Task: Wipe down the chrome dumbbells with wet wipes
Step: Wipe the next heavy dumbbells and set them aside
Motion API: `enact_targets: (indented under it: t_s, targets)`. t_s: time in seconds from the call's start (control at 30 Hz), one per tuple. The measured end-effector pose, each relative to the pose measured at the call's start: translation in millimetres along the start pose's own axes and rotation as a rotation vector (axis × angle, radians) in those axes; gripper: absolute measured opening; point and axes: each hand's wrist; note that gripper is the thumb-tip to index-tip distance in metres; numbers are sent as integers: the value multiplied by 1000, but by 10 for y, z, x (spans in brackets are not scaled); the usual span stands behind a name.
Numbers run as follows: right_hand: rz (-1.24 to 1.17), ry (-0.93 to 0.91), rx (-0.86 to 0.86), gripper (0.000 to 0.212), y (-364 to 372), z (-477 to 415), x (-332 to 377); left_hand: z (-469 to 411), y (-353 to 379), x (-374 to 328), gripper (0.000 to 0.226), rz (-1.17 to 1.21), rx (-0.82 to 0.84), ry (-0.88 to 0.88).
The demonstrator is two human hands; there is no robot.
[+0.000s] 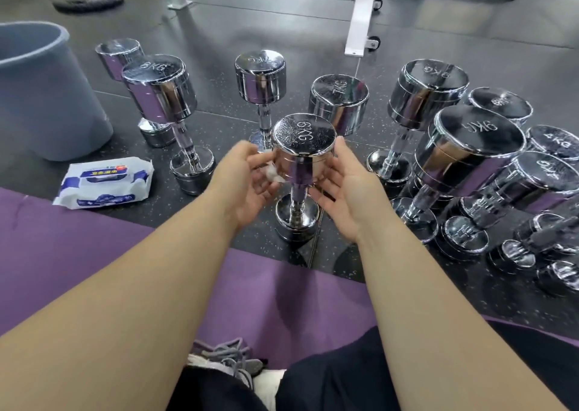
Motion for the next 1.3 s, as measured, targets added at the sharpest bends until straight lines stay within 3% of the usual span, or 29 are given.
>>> enact_targets:
  t_s: [0.13, 0.23, 0.3, 0.37, 0.47, 0.57, 0.7, 0.83, 1.0, 1.13, 1.23, 1.3]
  targets:
    - [106, -39, 25, 28, 61, -55, -22, -152, -216, -290, 64, -325, 90, 34]
    - [145, -69, 92, 27, 162, -142, -72, -164, -351, -451, 77, -564, 155, 117]
    - [469, -129, 68, 30, 275, -265, -184, -157, -463, -522, 68, -889, 180, 226]
    - [837, -171, -4, 27, 433, -418, -323, -138, -581, -611, 53, -1051, 109, 351]
    - [1048, -302, -189, 18, 690, -607, -476, -146, -824, -738, 28, -1059, 24, 445]
    - [1260, -416, -200, 24, 889, -683, -581, -154, -1113, -725, 6, -1087, -77, 564]
    - [1521, -478, -153, 11, 1088, -788, -830, -157, -1420, -551, 11, -1045, -185, 599]
    - [1806, -459, -161, 23, 1270, -856, -1198, -210, -1588, -423, 12, -1043, -232, 591]
    - [1958, -457, -184, 36, 1332, -857, -1196, -333, -1606, -94, 18, -1235, 36, 456]
    - [2079, -653, -178, 39, 1210, -696, -996, -449, -1468, -13, 23, -1689, 351, 461]
    - [1877, -668, -268, 36, 827, -723, -890, -466, -1339, 100, 24, -1988, 549, 464]
    - [1588, -557, -234, 44, 545, -782, -866, -457, -1257, 205, 26, -1905, 577, 443]
Point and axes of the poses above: each hand's wrist, its own z-axis away from the middle knuckle, its own y-axis out of the palm, x = y × z, and after that the axes turned 14 degrees about y, right-handed
